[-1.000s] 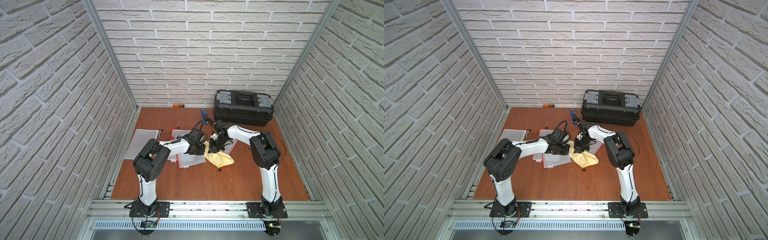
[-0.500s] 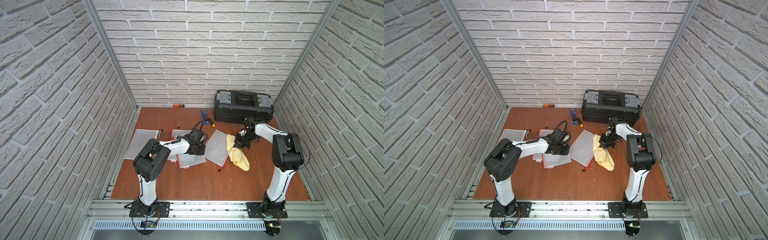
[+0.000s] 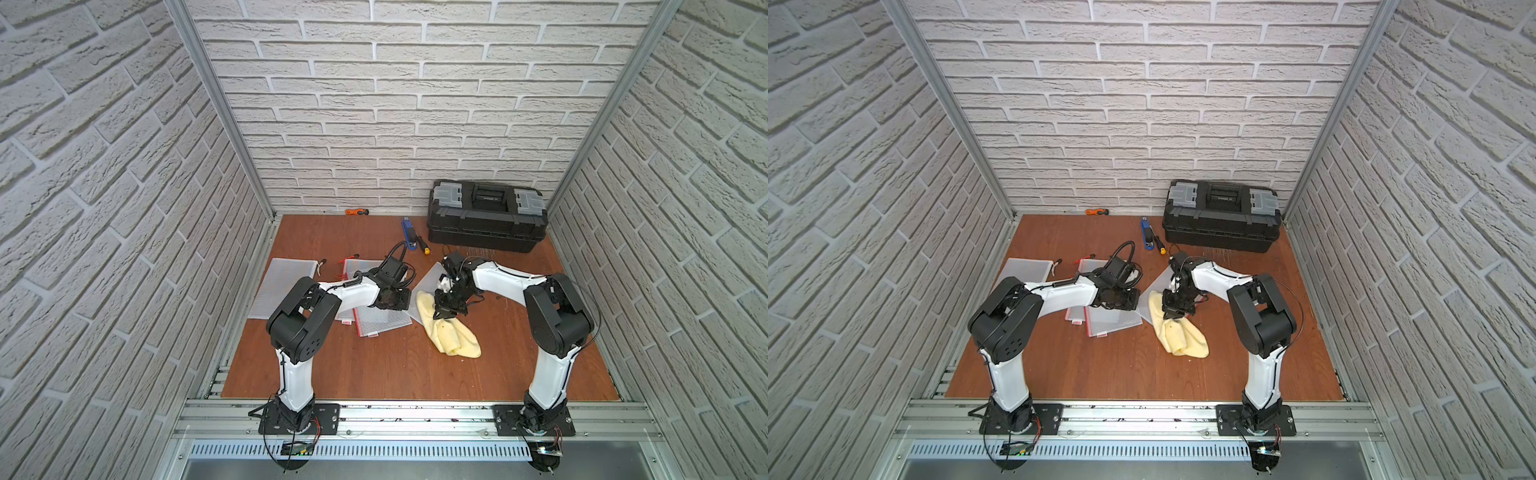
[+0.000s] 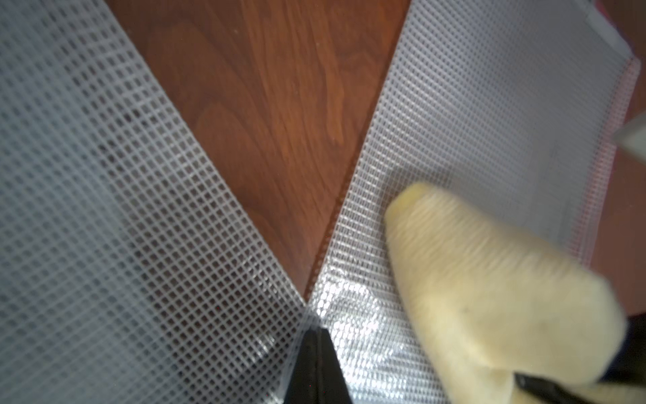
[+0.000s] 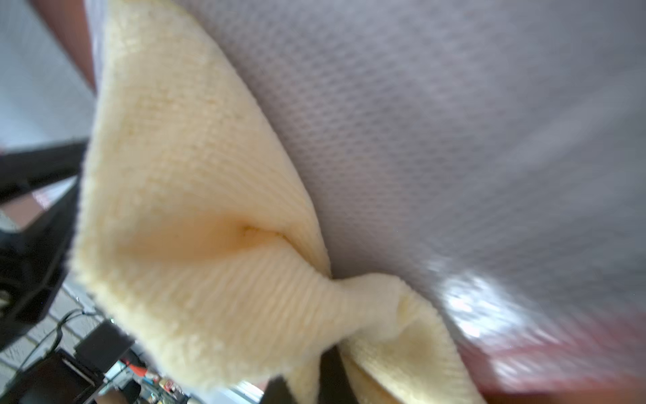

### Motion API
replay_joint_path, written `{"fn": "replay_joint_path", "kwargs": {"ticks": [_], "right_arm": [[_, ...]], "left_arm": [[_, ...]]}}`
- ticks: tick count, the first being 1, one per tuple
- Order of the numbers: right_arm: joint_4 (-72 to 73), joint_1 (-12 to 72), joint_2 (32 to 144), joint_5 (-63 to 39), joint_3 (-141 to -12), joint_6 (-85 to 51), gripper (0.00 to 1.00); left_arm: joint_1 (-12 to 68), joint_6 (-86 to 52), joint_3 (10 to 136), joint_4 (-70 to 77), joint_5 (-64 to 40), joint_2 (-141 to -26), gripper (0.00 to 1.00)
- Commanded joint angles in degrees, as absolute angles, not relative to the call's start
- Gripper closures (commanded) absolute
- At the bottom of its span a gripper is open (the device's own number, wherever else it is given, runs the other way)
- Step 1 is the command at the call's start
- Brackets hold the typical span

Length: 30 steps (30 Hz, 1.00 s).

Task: Wipe the document bag
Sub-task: Wipe the dirt from the document bag.

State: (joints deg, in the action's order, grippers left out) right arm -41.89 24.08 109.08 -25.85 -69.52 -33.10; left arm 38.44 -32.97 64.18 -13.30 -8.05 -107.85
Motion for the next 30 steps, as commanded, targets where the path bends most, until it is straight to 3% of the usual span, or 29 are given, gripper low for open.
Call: {"fn": "replay_joint_path", "kwargs": {"ticks": [1, 17, 18, 20, 21, 22, 24, 30], "right_arm": [[-40.29, 20.97, 108.29, -25.18, -67.81, -35.12, 0.98], [-52.24, -5.20, 89.07, -22.76, -62.50, -23.47, 0.98], [-52.56, -5.91, 87.31, -22.87, -62.49, -23.55, 0.98], [-52.99, -7.34, 84.40, -23.04, -62.45, -24.02, 0.98], [-53.18, -8.15, 82.97, -23.31, -62.39, -24.25, 0.98], [-53.35, -9.27, 81.72, -23.60, -62.41, -24.34, 0.98], [-53.40, -11.53, 79.78, -24.41, -62.19, -24.26, 0.98], [-51.87, -19.73, 76.10, -30.78, -59.78, -23.57, 0.98]], "left_arm": [[38.84, -31.80, 63.59, -17.86, -7.25, -109.59, 1.00], [39.49, -29.95, 65.21, -21.21, -3.01, -107.56, 1.00], [40.17, -29.44, 66.27, -22.67, -0.22, -106.63, 0.94], [42.89, -27.10, 68.99, -26.30, 6.31, -104.55, 0.59], [45.09, -25.47, 70.73, -28.14, 10.97, -103.57, 0.36], [47.31, -23.79, 72.48, -29.86, 15.35, -102.76, 0.21], [51.25, -20.99, 75.13, -31.87, 20.63, -101.79, 0.04], [61.43, -14.96, 77.83, -31.36, 25.79, -100.35, 0.02]]}}
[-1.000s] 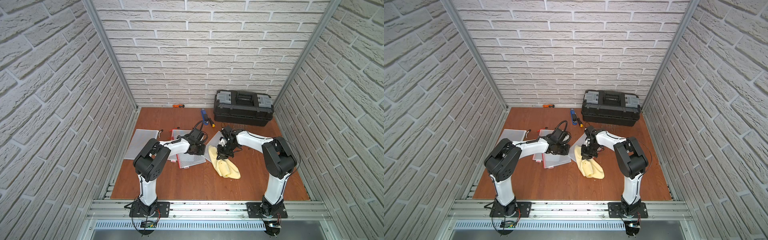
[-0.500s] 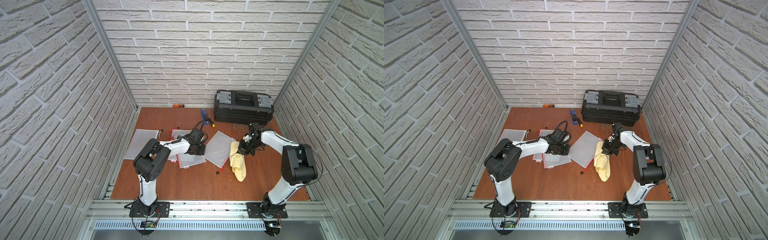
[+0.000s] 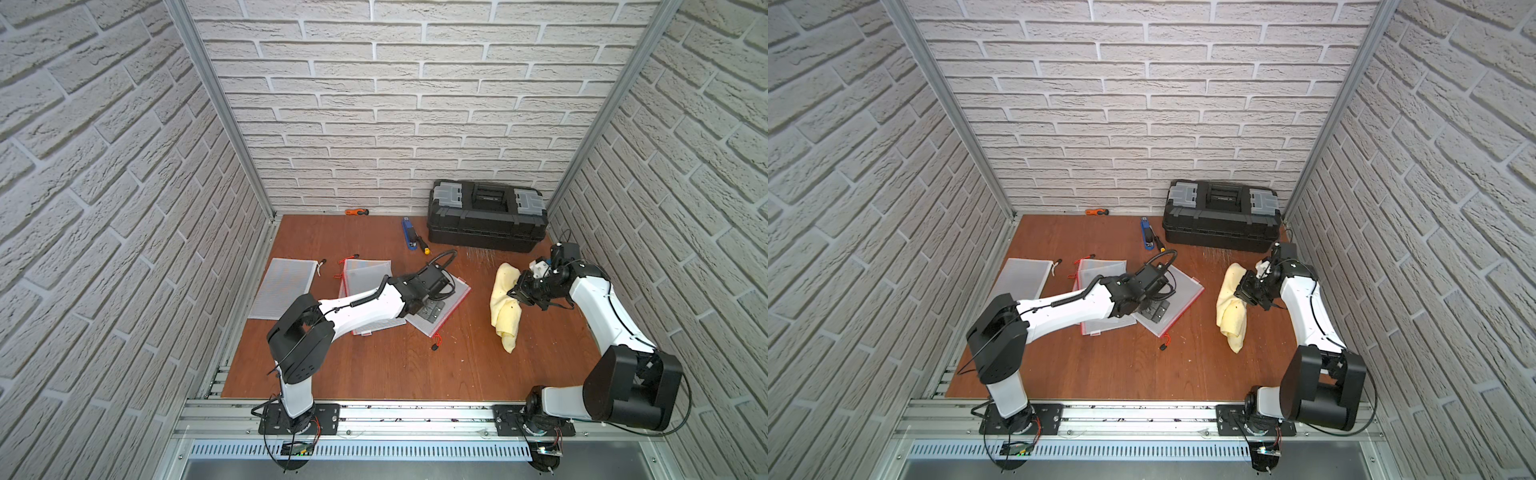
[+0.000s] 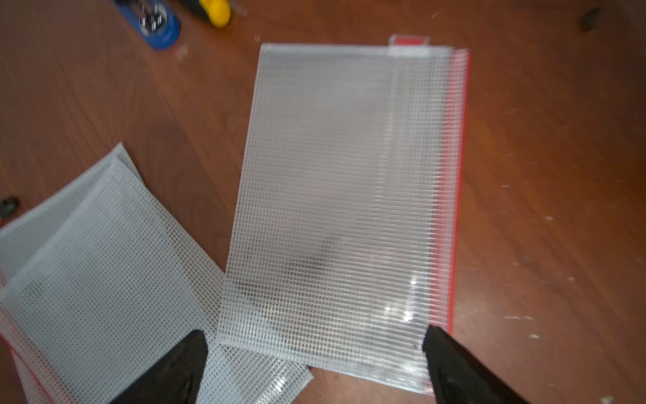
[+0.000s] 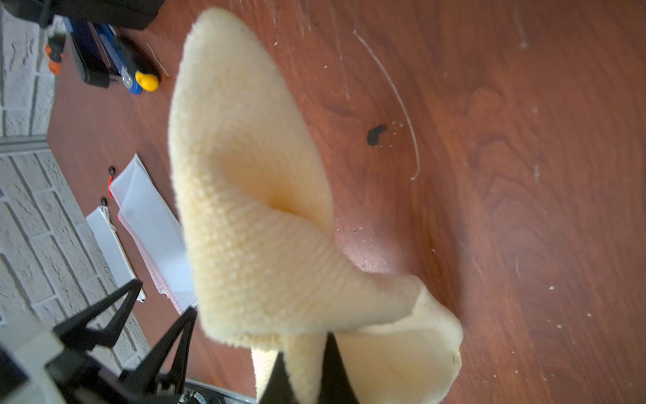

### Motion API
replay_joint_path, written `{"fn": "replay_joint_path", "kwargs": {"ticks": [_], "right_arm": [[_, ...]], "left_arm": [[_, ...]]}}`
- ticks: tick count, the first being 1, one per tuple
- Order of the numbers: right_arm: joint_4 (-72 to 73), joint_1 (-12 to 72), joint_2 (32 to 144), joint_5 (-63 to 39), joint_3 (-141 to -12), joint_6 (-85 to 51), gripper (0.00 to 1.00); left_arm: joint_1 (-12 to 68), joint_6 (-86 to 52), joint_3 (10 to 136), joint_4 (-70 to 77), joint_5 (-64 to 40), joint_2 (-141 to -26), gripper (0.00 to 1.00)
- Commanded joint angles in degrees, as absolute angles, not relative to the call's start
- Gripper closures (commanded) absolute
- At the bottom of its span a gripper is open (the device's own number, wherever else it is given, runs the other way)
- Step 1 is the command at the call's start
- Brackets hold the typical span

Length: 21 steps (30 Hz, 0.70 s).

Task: Wipe the document bag
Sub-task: Wipe the dirt from the document bag, then pick up the document bag from the center of the board.

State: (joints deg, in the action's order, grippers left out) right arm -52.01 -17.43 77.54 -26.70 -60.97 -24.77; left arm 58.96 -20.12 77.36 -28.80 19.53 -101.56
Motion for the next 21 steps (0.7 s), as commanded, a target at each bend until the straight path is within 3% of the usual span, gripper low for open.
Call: {"fn": "replay_joint_path", "kwargs": {"ticks": [1, 3, 8, 21], "right_arm": [[-52.05, -20.67, 75.77, -31.42, -59.68, -23.27, 0.98], [-52.30, -21.60, 75.18, -32.17, -59.68, -22.71, 0.98], [-51.95, -22.33, 74.36, -34.00, -58.81, -22.41, 0.98], [-49.61, -22.78, 72.83, -34.98, -54.08, -23.02, 0.98]], "left_arm": [[63.08, -13.68, 77.81, -30.76, 26.02, -100.48, 0.02], [65.21, -13.03, 78.31, -31.07, 26.67, -102.02, 0.03], [67.11, -13.69, 85.03, -37.50, 25.78, -110.34, 0.16], [68.02, -14.28, 96.35, -44.35, 21.02, -121.78, 0.29]]}}
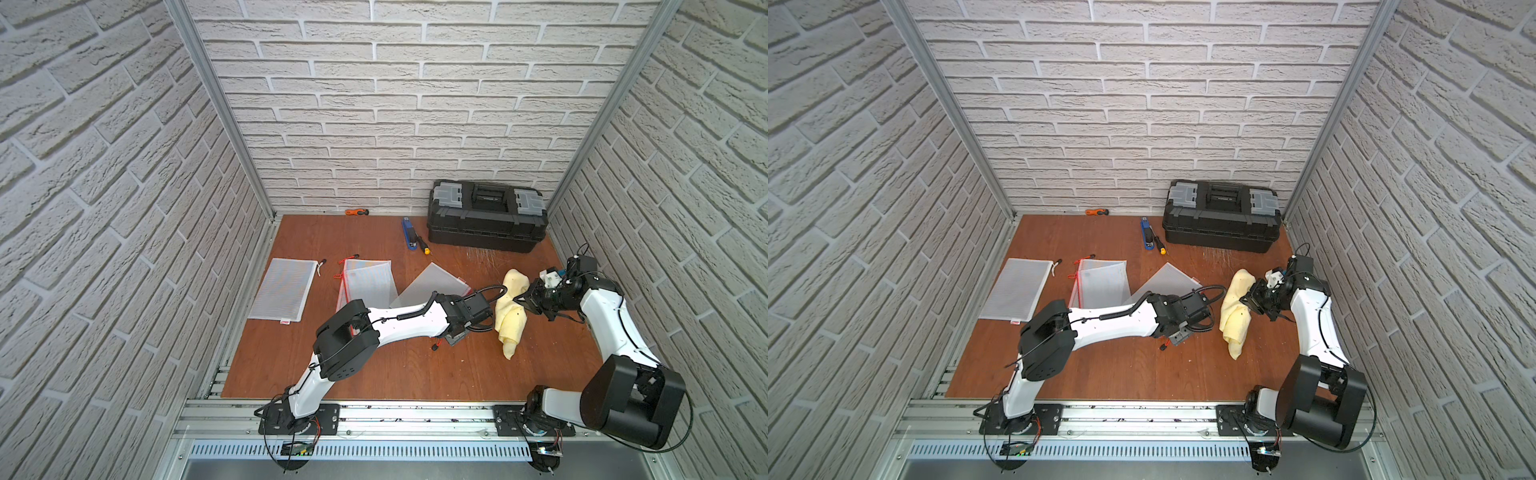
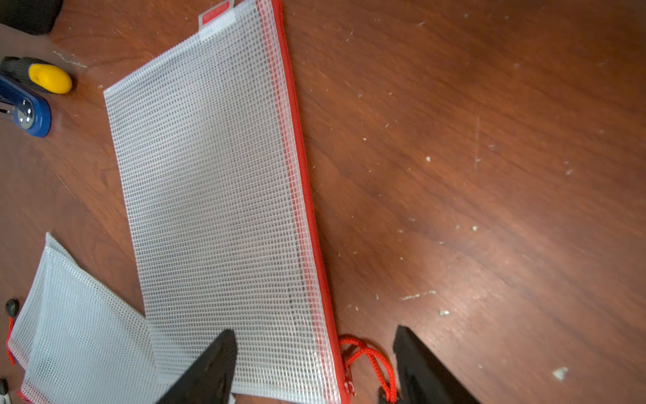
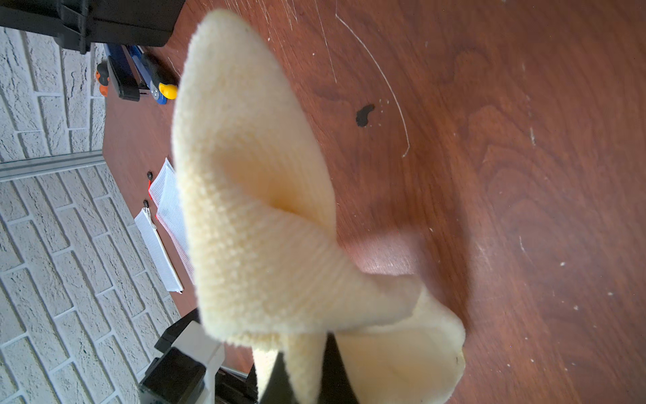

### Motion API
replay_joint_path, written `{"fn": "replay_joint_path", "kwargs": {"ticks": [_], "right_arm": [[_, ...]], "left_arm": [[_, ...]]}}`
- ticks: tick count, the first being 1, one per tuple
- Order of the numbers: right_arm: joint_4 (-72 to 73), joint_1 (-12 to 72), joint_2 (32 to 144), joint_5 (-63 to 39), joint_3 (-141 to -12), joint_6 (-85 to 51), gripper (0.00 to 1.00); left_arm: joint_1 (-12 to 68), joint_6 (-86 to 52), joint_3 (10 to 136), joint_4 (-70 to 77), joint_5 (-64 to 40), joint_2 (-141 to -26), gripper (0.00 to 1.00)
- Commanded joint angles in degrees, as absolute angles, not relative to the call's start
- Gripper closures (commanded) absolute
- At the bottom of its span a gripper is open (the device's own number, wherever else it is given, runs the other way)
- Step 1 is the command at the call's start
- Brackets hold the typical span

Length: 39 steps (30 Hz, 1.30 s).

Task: Wipe the document bag
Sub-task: Pick up the document bag from the center of the board.

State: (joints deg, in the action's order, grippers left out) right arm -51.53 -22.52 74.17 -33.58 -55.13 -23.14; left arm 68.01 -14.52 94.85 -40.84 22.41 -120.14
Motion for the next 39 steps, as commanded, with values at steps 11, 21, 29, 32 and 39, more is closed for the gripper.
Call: {"fn": "replay_joint_path", "kwargs": {"ticks": [11, 21, 29, 32, 39], "right_arm": [[-47.86, -22.76, 73.53, -35.95, -53.26, -24.00, 0.98], [-48.25, -22.83, 72.95, -35.92, -53.17, -23.82, 0.98], [-48.34, -22.82, 72.77, -35.77, -53.44, -23.82, 0.98], [-47.98, -22.84, 72.83, -35.99, -53.18, -23.99, 0.98], [-47.68, -22.78, 72.94, -36.30, -52.83, -23.88, 0.98]], "left_arm": [[66.11, -15.73, 96.18, -45.08, 20.42, -125.58, 0.41], [65.57, -15.20, 95.24, -44.19, 19.20, -127.06, 0.64], [65.05, -15.71, 95.53, -43.17, 20.46, -125.92, 1.00], [64.00, -15.97, 95.87, -42.36, 20.41, -123.34, 1.00], [58.78, -17.16, 97.46, -43.93, 19.63, -111.03, 1.00]]}}
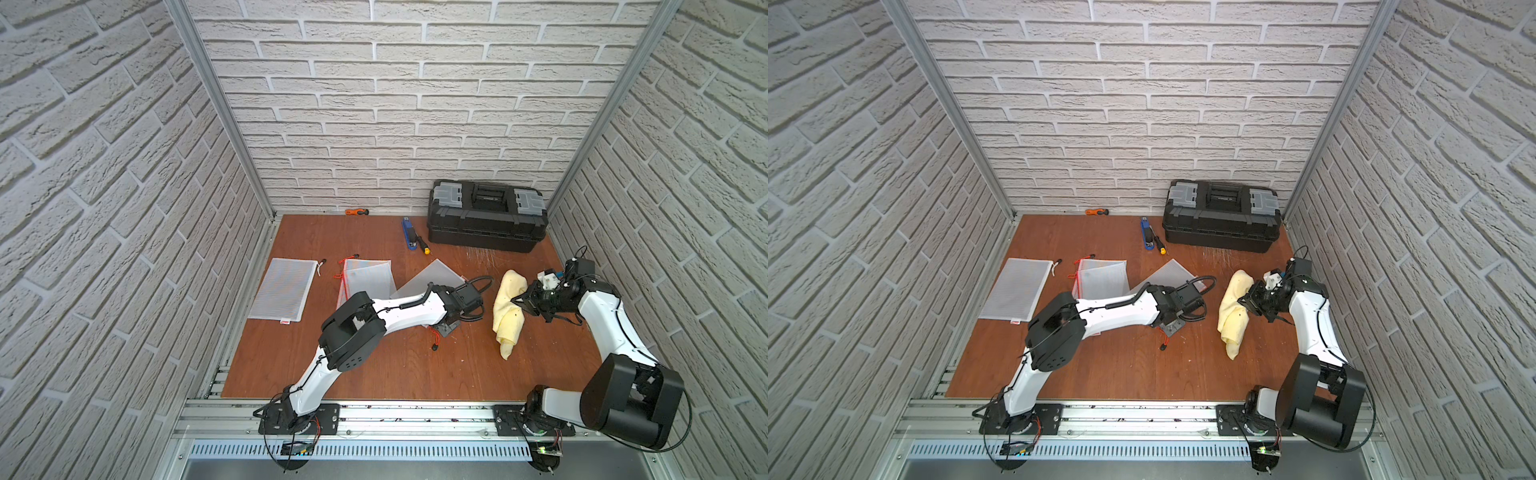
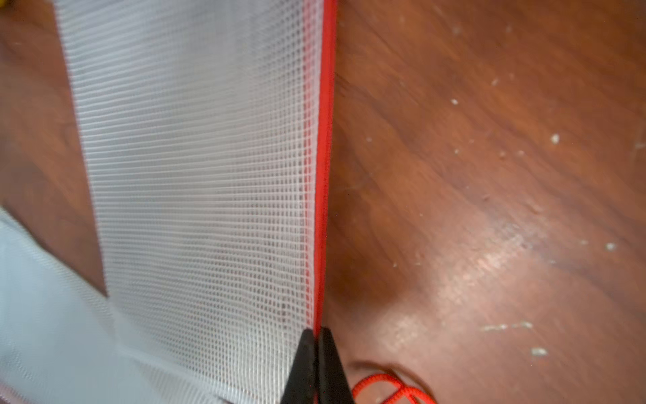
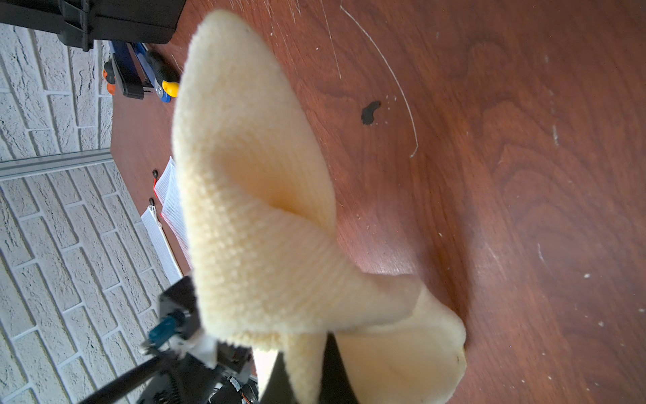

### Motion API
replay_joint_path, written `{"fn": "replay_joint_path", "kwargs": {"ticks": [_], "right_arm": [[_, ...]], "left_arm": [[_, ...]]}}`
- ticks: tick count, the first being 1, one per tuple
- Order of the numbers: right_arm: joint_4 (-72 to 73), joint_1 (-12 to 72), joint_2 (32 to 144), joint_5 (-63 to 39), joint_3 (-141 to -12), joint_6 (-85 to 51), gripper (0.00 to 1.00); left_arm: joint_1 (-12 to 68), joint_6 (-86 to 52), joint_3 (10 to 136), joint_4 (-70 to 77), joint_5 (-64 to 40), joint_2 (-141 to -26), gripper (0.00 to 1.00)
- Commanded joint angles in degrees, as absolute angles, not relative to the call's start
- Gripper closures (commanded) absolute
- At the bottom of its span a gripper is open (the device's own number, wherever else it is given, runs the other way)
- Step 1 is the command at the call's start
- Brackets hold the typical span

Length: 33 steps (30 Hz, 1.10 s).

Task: Wipe the document bag
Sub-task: Pick up the document bag from the center of the board, then place the document bag.

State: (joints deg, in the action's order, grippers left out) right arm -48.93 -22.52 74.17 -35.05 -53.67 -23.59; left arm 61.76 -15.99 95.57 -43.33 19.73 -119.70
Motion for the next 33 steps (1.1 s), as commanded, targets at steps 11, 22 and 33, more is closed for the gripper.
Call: {"fn": "replay_joint_path", "kwargs": {"ticks": [11, 22, 33], "right_arm": [[-44.91, -22.14, 73.90, -37.71, -51.25, -25.28, 0.98], [-43.91, -19.58, 75.06, -37.36, -51.94, -26.16, 0.98], [-42.23, -15.40, 76.29, -36.16, -52.43, -28.15, 0.98]], "left_arm": [[36.24, -21.62, 87.23, -47.81, 16.49, -87.20, 1.00], [19.36, -18.88, 84.03, -59.14, 26.44, -77.48, 1.00], [7.80, -12.63, 79.36, -60.56, 33.91, -79.51, 1.00]]}}
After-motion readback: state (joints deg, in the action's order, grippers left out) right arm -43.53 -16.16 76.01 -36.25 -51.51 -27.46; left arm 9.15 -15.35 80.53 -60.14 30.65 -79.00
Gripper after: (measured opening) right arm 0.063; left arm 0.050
